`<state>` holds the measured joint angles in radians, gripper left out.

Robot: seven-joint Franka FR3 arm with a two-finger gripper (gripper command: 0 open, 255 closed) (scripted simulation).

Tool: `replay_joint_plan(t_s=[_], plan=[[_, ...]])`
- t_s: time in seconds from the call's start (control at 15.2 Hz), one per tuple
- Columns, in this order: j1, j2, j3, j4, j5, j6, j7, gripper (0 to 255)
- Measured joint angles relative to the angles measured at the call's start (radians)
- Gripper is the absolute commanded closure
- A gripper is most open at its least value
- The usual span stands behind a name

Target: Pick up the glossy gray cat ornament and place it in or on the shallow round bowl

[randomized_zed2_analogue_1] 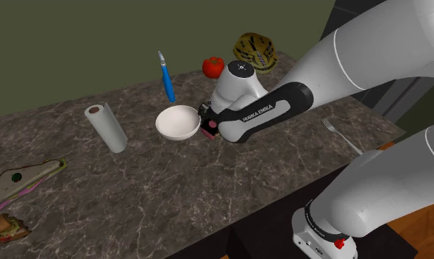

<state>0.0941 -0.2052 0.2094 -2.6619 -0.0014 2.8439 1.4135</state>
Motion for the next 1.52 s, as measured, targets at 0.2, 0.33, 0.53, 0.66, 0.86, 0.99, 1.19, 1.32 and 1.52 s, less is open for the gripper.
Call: replay_joint_plan(t_s=[0.2,0.33,0.53,0.66,0.86,0.99,1.19,1.32,1.52], plan=[[0.0,0.001,0.0,0.001,0.0,0.0,0.0,255],[0.0,0.001,0.0,0.001,-0.001,0.001,0.001,255],[0.006,-0.024,-0.006,0.008,0.011,-0.033,-0.01,255],[0.012,-0.05,-0.008,0.014,0.019,-0.065,-0.013,255],[0.018,-0.082,-0.016,0.032,0.03,-0.115,-0.024,255],[0.021,-0.105,-0.021,0.043,0.036,-0.148,-0.03,255],[0.024,-0.129,-0.026,0.063,0.041,-0.192,-0.036,255],[0.026,-0.146,-0.029,0.081,0.043,-0.227,-0.038,255],[0.029,-0.168,-0.032,0.103,0.046,-0.271,-0.04,255]])
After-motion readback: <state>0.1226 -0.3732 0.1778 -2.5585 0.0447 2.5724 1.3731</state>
